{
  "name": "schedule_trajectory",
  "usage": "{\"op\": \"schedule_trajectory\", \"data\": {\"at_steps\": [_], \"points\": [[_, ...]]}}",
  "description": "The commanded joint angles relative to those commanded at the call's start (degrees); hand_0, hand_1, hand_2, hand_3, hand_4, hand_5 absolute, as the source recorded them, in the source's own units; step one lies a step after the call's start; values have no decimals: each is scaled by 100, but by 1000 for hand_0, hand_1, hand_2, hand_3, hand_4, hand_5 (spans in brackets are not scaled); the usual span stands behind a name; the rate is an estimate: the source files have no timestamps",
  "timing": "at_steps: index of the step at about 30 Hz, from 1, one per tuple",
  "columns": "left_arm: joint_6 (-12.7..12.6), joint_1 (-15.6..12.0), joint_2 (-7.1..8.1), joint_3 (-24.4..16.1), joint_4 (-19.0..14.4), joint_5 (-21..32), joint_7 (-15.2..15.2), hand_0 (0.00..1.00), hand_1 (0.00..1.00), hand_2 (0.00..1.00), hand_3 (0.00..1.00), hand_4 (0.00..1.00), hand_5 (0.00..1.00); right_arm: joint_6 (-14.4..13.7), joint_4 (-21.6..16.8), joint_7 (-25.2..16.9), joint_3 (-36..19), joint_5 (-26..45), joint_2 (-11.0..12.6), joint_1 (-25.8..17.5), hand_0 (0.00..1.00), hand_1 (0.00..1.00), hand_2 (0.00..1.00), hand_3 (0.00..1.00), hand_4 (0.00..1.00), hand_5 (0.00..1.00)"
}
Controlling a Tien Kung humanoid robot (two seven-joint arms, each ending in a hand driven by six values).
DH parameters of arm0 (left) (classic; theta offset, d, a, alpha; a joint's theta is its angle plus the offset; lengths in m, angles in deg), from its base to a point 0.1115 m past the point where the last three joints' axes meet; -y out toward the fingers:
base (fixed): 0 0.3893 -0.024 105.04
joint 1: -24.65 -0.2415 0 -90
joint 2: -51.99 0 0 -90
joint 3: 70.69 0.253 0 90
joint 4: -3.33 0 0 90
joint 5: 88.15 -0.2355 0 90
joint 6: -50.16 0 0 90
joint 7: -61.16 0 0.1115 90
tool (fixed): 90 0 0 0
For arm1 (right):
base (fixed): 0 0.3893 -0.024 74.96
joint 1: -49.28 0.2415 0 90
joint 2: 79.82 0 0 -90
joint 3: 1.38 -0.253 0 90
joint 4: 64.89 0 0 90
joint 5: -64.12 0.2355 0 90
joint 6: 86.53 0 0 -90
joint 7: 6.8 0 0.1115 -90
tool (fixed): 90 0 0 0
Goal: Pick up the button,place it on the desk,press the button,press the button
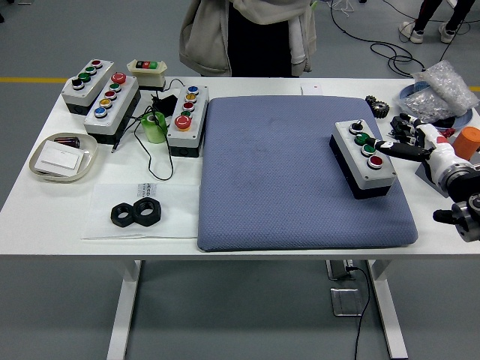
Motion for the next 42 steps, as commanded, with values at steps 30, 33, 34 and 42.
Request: {"op": "schedule_trajectory", "data": {"at_steps": [30,33,34,42], "points": [[13,12,9,-9,-8,-23,20,682,650,748,788,697,998,133,1392,333,607,-3458,-1127,410,998,919,986,984,965,301],[13,7,8,-22,-9,-47,26,683,650,747,788,697,998,129,1537,345,639,-3436,-1162,441,994,903,973,970,963,300],[14,6,9,-22,-9,-51,27,683,650,747,788,697,998,133,1592,349,647,-3427,-1175,456,994,903,973,970,963,300],[15,-1,9,-57,-10,-109,45,682,649,746,788,698,998,330,2080,454,664,-3342,-1280,657,953,852,921,942,964,304]]}}
